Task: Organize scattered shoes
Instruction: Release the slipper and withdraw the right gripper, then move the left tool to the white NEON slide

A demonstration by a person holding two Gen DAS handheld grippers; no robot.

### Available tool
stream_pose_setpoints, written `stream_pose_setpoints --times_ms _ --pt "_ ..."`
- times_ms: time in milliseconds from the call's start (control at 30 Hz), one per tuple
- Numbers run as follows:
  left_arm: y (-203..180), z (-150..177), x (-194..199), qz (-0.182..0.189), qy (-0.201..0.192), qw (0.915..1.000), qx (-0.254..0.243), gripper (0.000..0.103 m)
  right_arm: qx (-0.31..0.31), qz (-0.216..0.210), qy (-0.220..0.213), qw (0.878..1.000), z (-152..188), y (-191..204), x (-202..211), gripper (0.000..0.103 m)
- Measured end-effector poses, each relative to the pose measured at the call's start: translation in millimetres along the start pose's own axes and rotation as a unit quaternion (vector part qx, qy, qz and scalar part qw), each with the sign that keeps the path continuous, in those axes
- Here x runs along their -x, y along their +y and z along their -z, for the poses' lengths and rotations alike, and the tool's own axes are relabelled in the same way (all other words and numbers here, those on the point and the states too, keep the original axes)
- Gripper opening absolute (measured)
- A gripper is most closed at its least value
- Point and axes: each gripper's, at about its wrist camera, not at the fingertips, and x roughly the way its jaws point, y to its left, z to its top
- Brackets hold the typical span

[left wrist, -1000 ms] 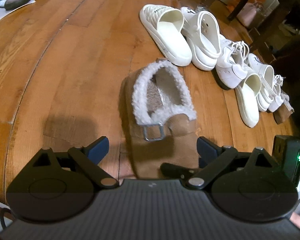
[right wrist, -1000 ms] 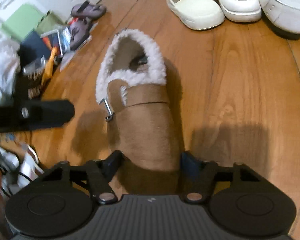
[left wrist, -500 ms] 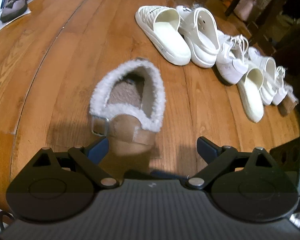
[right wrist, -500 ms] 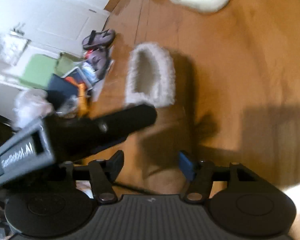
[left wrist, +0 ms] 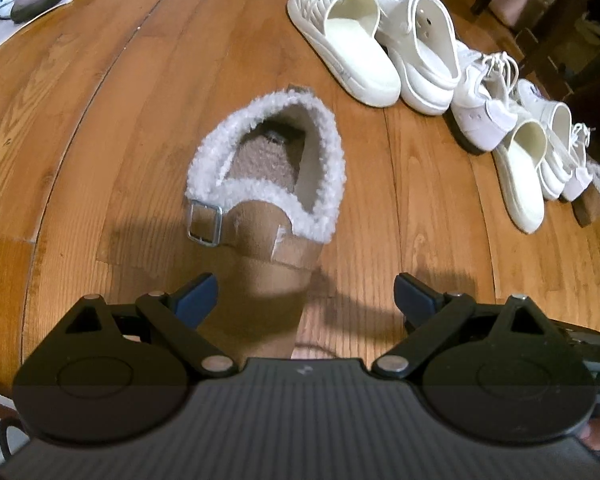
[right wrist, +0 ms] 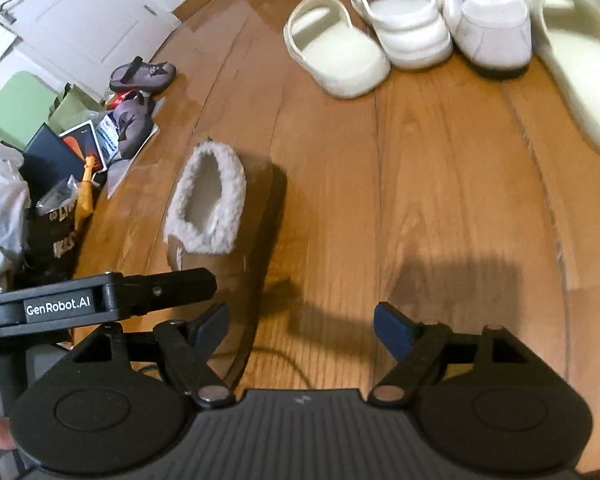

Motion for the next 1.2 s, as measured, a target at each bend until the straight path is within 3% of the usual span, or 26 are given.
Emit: stream_pose_setpoints --times_ms 267,433,600,733,900,1033,1200 --pt "1 -7 6 0.017 -0.053 0.9983 0.017 0.096 -0.017 0.019 -0.012 1.000 -2 -11 4 0.081" --pt "-20 -11 4 -0.011 -0.066 0.9977 -0.011 0.096 -0.026 0.021 -0.005 0.999 -7 -21 17 0.081" --pt "-49 -16 14 -0.022 -0.083 0.9956 -0.039 0.096 -0.004 0.056 -0.037 0.998 -17 -24 47 0.081" --pt "-70 -37 14 0.006 -0.089 0.9949 -0.048 0.096 -0.005 0.060 -0.079 0.995 -36 -26 78 0.081" --pt "-99 -80 9 -0.005 -0.117 0.9881 -0.099 0.096 0.025 0.063 -0.107 0.992 -61 -14 96 0.081" --pt "-99 -116 0 0.002 -0.138 0.9856 -0.098 0.096 0.044 0.065 -0.103 0.992 -89 -6 84 0.081" --pt "-80 -129 -14 0.027 -0.150 0.9841 -0.090 0.096 0.077 0.085 -0.089 0.989 -127 5 49 0.081"
